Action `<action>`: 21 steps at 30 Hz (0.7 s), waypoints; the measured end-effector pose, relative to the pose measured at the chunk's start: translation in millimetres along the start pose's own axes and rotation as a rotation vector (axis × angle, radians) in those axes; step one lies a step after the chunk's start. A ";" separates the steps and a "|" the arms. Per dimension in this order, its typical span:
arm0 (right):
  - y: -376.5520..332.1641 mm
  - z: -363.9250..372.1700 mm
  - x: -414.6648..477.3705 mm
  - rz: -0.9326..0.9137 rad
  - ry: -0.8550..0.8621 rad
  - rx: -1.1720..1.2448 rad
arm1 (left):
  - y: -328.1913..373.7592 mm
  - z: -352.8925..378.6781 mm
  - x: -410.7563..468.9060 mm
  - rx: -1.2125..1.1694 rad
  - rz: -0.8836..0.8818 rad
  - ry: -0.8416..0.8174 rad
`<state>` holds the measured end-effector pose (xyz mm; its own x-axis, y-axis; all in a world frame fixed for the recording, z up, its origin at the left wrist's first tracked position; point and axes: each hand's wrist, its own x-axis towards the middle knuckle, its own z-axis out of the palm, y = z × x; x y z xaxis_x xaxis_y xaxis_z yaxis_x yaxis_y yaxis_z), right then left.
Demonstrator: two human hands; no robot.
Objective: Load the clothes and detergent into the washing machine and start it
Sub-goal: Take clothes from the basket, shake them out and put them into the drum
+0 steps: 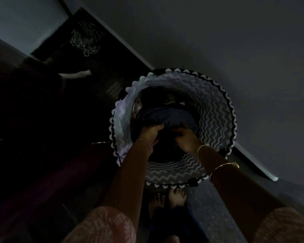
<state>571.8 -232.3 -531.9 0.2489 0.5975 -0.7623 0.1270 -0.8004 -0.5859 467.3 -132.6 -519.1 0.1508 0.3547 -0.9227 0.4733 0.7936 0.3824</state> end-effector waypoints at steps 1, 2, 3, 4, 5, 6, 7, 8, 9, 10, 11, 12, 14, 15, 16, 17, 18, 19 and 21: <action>-4.6 0.1 -3.2 0.004 -0.018 -0.050 | -1.2 0.2 0.1 0.023 0.033 0.003; -8.7 0.2 -4.7 0.007 -0.022 -0.094 | -3.0 0.1 1.7 0.040 0.074 0.000; -10.8 0.7 -4.7 -0.010 -0.019 -0.129 | -3.7 0.9 1.8 0.074 0.106 -0.007; -12.6 1.4 -4.7 -0.032 -0.014 -0.148 | -5.5 2.0 5.6 0.124 0.147 -0.016; -13.9 1.5 -5.2 -0.052 -0.010 -0.165 | -5.6 4.1 5.6 0.213 0.186 -0.024; -14.3 1.4 -5.1 -0.051 0.007 -0.172 | -7.1 5.8 10.1 0.296 0.228 -0.016; -13.9 0.8 -4.4 -0.046 0.035 -0.179 | -8.3 7.2 13.7 0.366 0.262 0.007; -13.0 -0.4 -4.2 -0.035 0.072 -0.180 | -9.4 7.8 17.1 0.408 0.293 0.043; -13.0 -2.1 -4.8 -0.032 0.117 -0.182 | -9.6 7.8 18.4 0.434 0.307 0.081; -13.8 -4.1 -6.6 -0.034 0.174 -0.189 | -9.4 7.2 19.1 0.447 0.327 0.112; -15.6 -5.7 -9.2 -0.042 0.241 -0.198 | -7.7 7.2 16.5 0.458 0.342 0.128; -16.1 -6.4 -10.5 -0.054 0.307 -0.199 | -7.1 6.5 15.8 0.474 0.356 0.134; -20.6 -5.7 -15.6 -0.071 0.391 -0.166 | -6.3 3.6 12.3 0.487 0.367 0.131; -24.6 -4.6 -19.6 -0.074 0.415 -0.153 | -5.2 1.8 6.4 0.479 0.364 0.122; -28.1 -2.6 -22.1 -0.080 0.424 -0.149 | -5.4 -1.1 3.3 0.453 0.356 0.117; -31.0 -0.2 -24.8 -0.081 0.414 -0.138 | -3.4 -3.8 -4.3 0.405 0.327 0.107; -34.1 2.4 -27.9 -0.087 0.406 -0.096 | -2.6 -6.7 -10.2 0.329 0.290 0.096; -39.4 4.7 -34.0 -0.089 0.396 -0.029 | -0.7 -8.9 -19.4 0.236 0.226 0.083; -49.7 8.8 -47.8 -0.101 0.421 0.135 | 2.2 -13.6 -43.3 0.064 0.071 0.065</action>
<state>545.2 -220.7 -468.7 0.6137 0.5781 -0.5377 0.0509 -0.7086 -0.7037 450.0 -139.5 -477.7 0.1303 0.4420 -0.8875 0.5182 0.7328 0.4410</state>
